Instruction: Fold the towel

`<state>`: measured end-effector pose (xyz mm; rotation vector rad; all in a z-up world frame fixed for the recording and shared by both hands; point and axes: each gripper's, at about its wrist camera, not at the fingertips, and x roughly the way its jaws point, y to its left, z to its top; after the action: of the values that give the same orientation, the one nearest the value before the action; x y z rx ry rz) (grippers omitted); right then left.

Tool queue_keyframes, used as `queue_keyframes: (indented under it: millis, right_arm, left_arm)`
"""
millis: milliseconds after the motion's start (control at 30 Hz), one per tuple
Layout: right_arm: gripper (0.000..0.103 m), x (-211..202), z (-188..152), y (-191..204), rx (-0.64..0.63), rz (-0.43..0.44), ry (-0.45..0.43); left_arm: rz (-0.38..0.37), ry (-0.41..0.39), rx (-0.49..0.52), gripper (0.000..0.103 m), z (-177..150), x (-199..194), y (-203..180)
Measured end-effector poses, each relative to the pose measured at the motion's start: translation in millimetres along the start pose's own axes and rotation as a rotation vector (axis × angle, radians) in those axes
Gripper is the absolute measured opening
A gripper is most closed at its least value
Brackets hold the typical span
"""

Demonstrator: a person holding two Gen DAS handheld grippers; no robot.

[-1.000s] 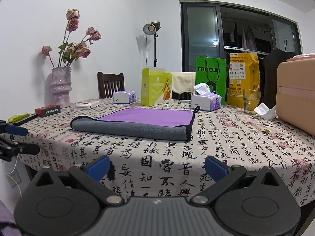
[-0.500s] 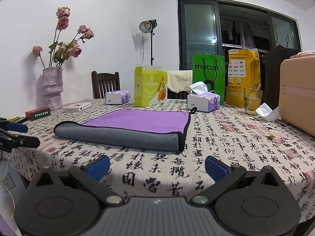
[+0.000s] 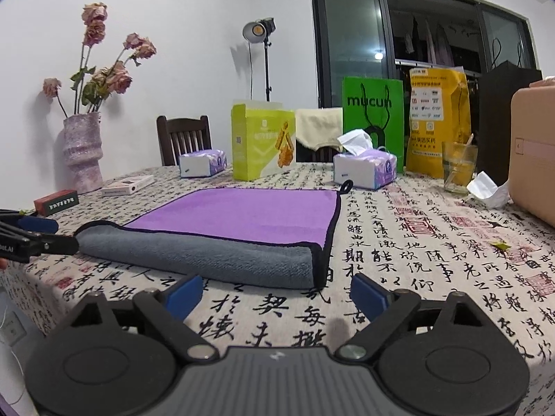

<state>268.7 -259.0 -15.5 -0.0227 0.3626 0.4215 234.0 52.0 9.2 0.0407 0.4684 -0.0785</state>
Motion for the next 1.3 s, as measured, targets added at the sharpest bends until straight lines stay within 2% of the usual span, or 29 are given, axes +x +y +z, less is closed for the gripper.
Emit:
queue_keyframes:
  millis: [233,333,400,467,500,567,600,667,767,867,967,1067,1300]
  right_arm:
    - [0.081,21,12,-8,0.032,-0.002,0.035]
    - [0.074,29,18,-11,0.037,0.0,0.048]
    - [0.066,36,22,-12,0.031,0.008,0.062]
    - [0.059,42,24,-12,0.025,0.017,0.078]
    - [0.055,45,25,-12,0.026,0.022,0.087]
    - [0.049,50,26,-13,0.031,0.032,0.099]
    - [0.047,52,27,-13,0.033,0.037,0.103]
    - [0.046,54,28,-13,0.035,0.038,0.103]
    - [0.045,55,32,-15,0.046,0.05,0.102]
    - [0.047,55,36,-20,0.083,0.081,0.103]
    - [0.054,56,37,-24,0.118,0.105,0.11]
    - [0.054,59,38,-28,0.149,0.121,0.117]
    - [0.054,65,43,-33,0.179,0.141,0.118]
  left_arm:
    - [-0.016,0.047,-0.021,0.086,8,20,5]
    - [-0.029,0.062,-0.039,0.079,10,25,6]
    - [-0.038,0.069,-0.057,0.073,13,29,8]
    - [-0.053,0.074,-0.067,0.059,15,32,10]
    - [-0.056,0.074,-0.071,0.057,17,33,10]
    - [-0.057,0.08,-0.072,0.041,18,35,11]
    - [-0.052,0.085,-0.074,0.038,19,36,11]
    - [-0.043,0.094,-0.079,0.031,19,38,13]
    - [-0.034,0.106,-0.088,0.03,20,40,15]
    - [-0.032,0.116,-0.094,0.03,21,42,17]
    - [-0.029,0.116,-0.091,0.028,22,42,17]
    - [-0.028,0.115,-0.087,0.023,24,44,17]
    - [-0.013,0.13,-0.086,0.021,29,50,18]
